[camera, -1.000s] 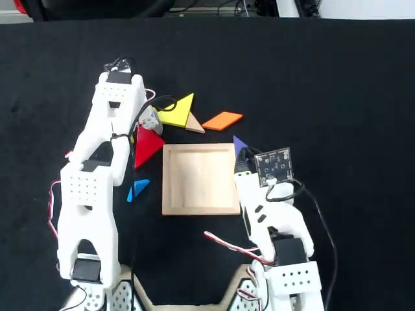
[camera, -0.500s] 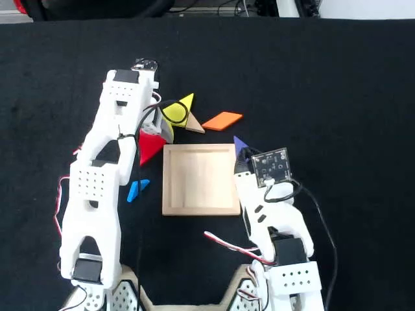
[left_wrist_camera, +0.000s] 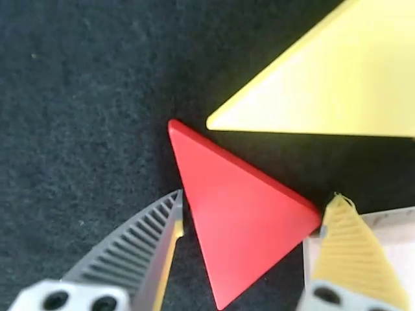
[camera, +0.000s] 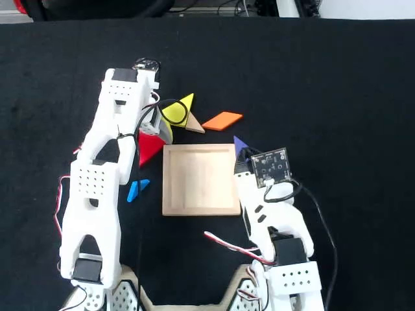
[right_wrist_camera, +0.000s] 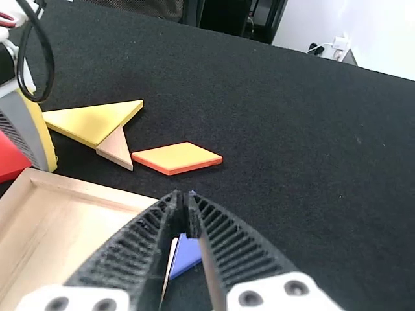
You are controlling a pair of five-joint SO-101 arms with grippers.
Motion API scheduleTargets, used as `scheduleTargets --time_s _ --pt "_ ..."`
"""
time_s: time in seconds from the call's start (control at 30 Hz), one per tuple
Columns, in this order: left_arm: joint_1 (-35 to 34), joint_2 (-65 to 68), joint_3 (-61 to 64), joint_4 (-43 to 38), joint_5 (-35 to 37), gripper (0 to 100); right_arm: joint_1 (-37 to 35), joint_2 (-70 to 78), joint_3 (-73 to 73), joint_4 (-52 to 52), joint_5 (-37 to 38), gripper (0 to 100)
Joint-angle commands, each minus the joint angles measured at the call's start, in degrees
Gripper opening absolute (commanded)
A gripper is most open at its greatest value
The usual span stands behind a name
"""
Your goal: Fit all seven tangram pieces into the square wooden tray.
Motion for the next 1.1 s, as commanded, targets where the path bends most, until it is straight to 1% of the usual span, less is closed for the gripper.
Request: scheduleTargets --time_s 0.0,0.63,0.77,0.93,0.97,1.07 --pt "-1.19 -0.35 -1.63 -1.23 -0.44 30 -0.79 0.57 -0.04 -1.14 0.35 1.5" --pt "-0.75 -1.05 -3.47 -0.62 0.09 28 -0.79 0.57 -0.04 -1.23 0.44 1.5" --pt "-0.75 -1.05 -8.66 3.78 0.09 28 -0.79 0.57 -0.04 -1.32 0.44 1.5" --pt "-0.66 -0.44 -18.51 9.76 0.09 28 -0.79 0.57 -0.04 -1.32 0.44 1.5" --pt "-0.66 -0.97 -18.24 9.85 0.97 28 -0.79 0.57 -0.04 -1.32 0.44 1.5" --pt "0.22 -3.34 -15.6 9.85 7.03 28 -0.7 0.57 -0.04 -1.32 0.44 1.5"
